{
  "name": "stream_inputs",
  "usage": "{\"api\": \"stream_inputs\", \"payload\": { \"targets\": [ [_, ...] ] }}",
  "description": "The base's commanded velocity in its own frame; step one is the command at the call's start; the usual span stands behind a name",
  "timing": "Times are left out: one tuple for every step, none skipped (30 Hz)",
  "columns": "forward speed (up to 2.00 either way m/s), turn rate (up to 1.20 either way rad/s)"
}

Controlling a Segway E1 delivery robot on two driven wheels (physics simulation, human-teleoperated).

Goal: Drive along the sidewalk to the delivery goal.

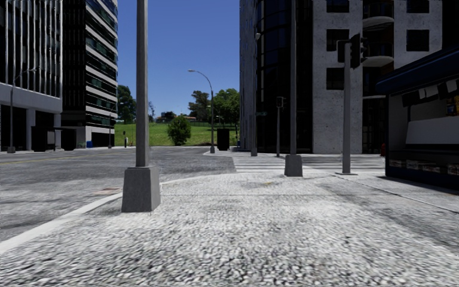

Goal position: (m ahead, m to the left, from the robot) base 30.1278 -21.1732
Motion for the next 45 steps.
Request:
{"api": "stream_inputs", "payload": {
  "targets": [
    [2.0,0.0],
    [2.0,0.0],
    [2.0,0.0],
    [2.0,0.0],
    [2.0,0.0],
    [2.0,0.0],
    [2.0,0.0],
    [2.0,0.0],
    [2.0,0.0],
    [2.0,0.0],
    [2.0,0.0],
    [2.0,0.0],
    [2.0,0.0],
    [2.0,-0.01],
    [2.0,-0.01],
    [2.0,0.0],
    [2.0,0.0],
    [2.0,0.0],
    [2.0,0.0],
    [2.0,0.0],
    [2.0,0.0],
    [2.0,0.0],
    [2.0,0.0],
    [2.0,0.0],
    [2.0,-0.05],
    [2.0,-0.08],
    [2.0,-0.1],
    [2.0,-0.11],
    [2.0,-0.11],
    [2.0,-0.11],
    [2.0,-0.12],
    [2.0,-0.12],
    [2.0,-0.12],
    [2.0,-0.12],
    [2.0,-0.12],
    [2.0,-0.12],
    [2.0,-0.12],
    [2.0,-0.12],
    [2.0,-0.12],
    [2.0,-0.12],
    [2.0,-0.12],
    [2.0,-0.12],
    [2.0,-0.13],
    [2.0,-0.14],
    [2.0,-0.15]
  ]
}}
